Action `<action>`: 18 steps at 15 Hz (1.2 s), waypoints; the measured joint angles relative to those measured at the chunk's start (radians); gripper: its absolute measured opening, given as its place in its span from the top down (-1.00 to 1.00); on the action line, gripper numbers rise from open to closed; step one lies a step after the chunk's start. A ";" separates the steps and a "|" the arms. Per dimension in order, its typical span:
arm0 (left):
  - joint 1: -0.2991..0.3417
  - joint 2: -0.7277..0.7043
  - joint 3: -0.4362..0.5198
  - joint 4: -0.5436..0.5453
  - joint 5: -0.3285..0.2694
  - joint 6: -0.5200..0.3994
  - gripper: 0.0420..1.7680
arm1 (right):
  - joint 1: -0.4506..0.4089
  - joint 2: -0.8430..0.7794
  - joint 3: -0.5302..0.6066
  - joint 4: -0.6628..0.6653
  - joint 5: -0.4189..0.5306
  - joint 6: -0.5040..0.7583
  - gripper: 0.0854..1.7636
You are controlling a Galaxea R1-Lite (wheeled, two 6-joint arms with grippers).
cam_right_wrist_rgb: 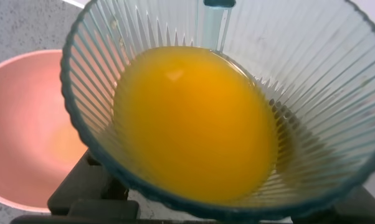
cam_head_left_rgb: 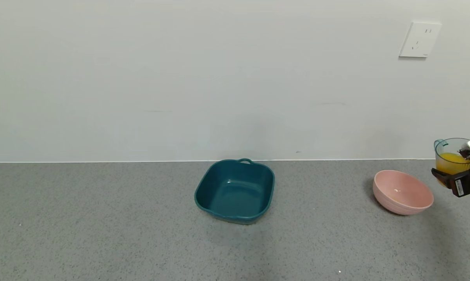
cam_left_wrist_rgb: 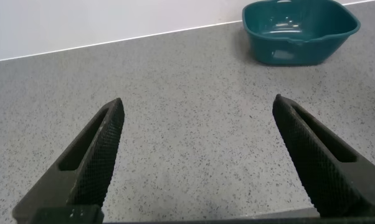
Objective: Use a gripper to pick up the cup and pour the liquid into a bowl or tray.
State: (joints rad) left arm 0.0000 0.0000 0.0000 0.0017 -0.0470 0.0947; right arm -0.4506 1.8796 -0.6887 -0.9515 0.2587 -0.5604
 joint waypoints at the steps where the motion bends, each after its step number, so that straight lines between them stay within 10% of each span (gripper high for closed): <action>1: 0.001 0.000 0.000 0.000 0.000 0.000 -0.94 | 0.001 0.000 0.003 0.000 0.000 -0.014 -0.50; 18: 0.000 0.000 0.000 0.000 0.000 0.000 -0.94 | 0.005 0.000 0.008 -0.001 -0.027 -0.244 -0.50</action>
State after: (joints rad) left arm 0.0004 0.0000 0.0000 0.0017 -0.0470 0.0947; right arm -0.4457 1.8800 -0.6811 -0.9530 0.2321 -0.8047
